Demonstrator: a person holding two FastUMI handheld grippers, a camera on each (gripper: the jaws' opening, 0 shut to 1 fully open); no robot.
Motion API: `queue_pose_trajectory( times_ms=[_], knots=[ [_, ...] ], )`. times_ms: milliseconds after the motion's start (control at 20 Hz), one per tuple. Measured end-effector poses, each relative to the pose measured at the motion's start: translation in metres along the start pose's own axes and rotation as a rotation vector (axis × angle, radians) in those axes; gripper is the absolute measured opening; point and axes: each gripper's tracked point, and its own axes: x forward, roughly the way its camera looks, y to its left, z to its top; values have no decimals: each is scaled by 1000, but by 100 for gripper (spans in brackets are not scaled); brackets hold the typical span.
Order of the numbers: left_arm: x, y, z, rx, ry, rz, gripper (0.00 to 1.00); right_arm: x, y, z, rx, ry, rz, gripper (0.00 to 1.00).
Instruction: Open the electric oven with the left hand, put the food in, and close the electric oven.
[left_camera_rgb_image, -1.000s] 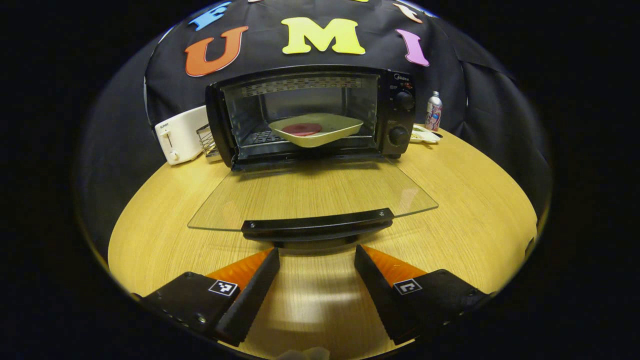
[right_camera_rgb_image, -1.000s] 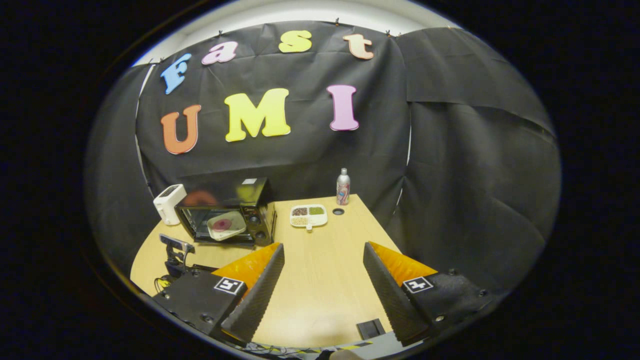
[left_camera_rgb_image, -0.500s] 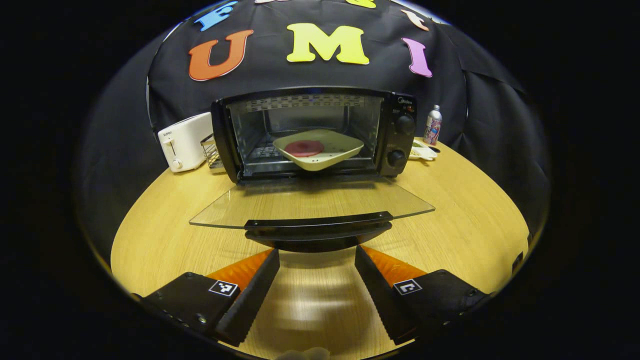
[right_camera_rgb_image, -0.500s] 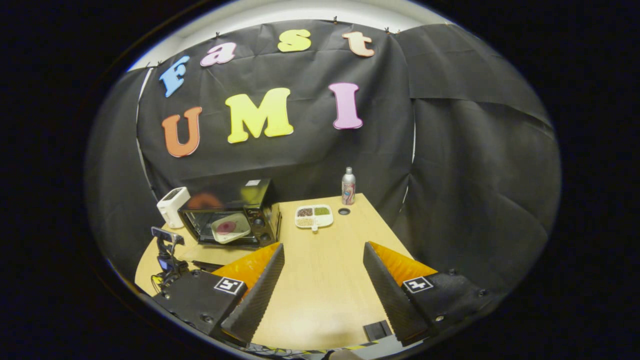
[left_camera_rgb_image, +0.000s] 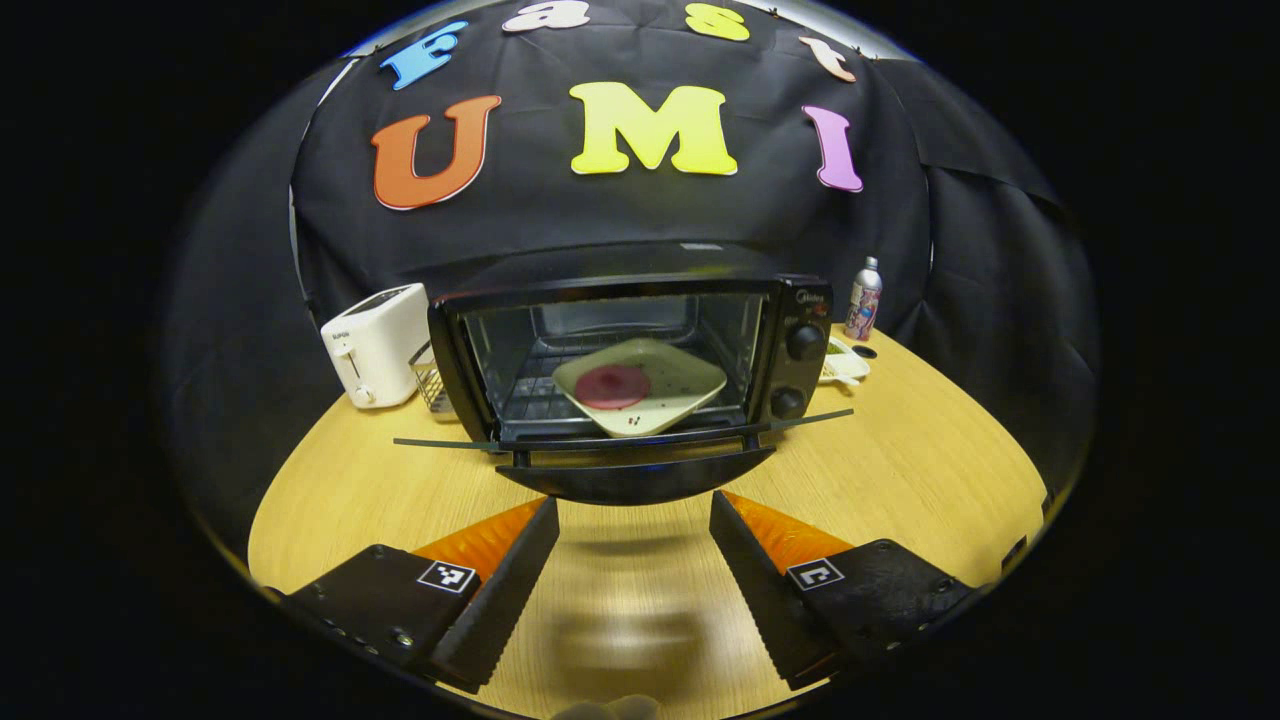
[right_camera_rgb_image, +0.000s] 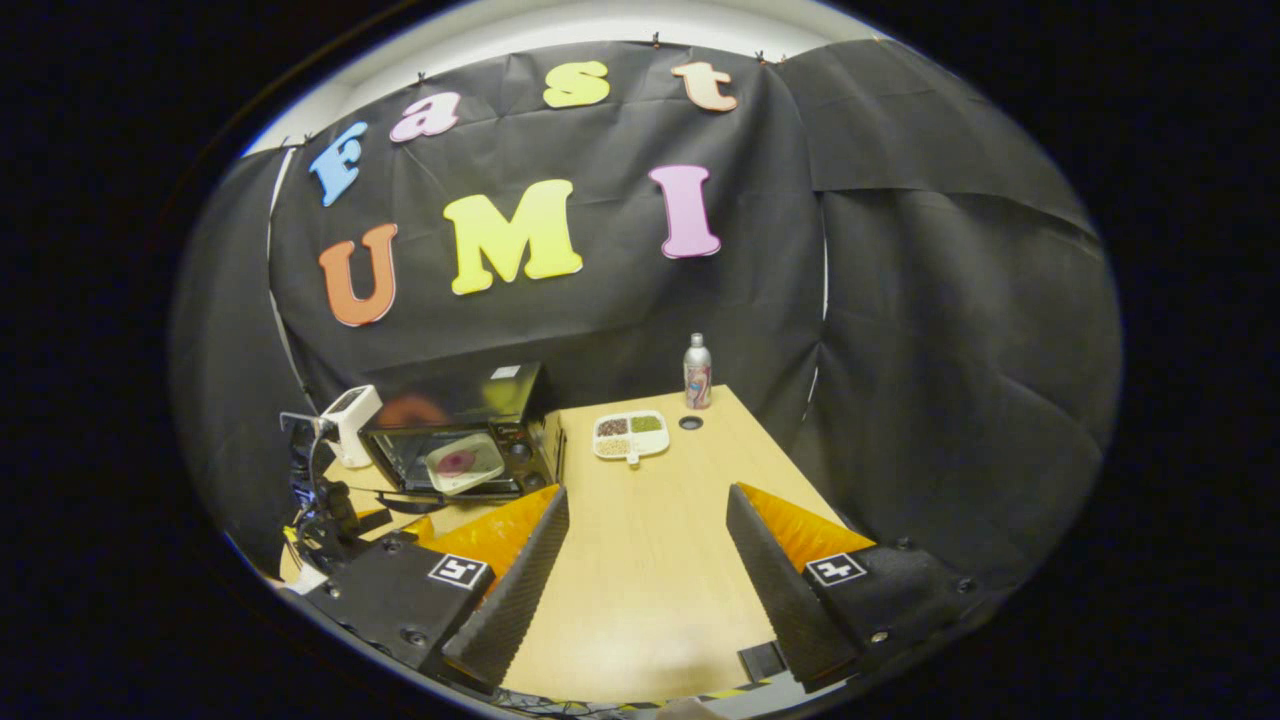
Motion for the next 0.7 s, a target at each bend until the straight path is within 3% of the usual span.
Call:
queue_pose_trajectory(
  times_ms=[300,350,400,700],
  knots=[
    [18,6,48,6,-58,6,97,0,-6,3,36,-11,-19,96],
    [21,5,51,6,-60,3,97,0,-6,2,35,-13,-23,100],
    [23,6,53,14,-61,5,96,0,-6,3,35,-15,-24,96],
    [13,1,51,16,-66,-5,97,-6,-3,3,31,-20,-28,96]
  ],
)
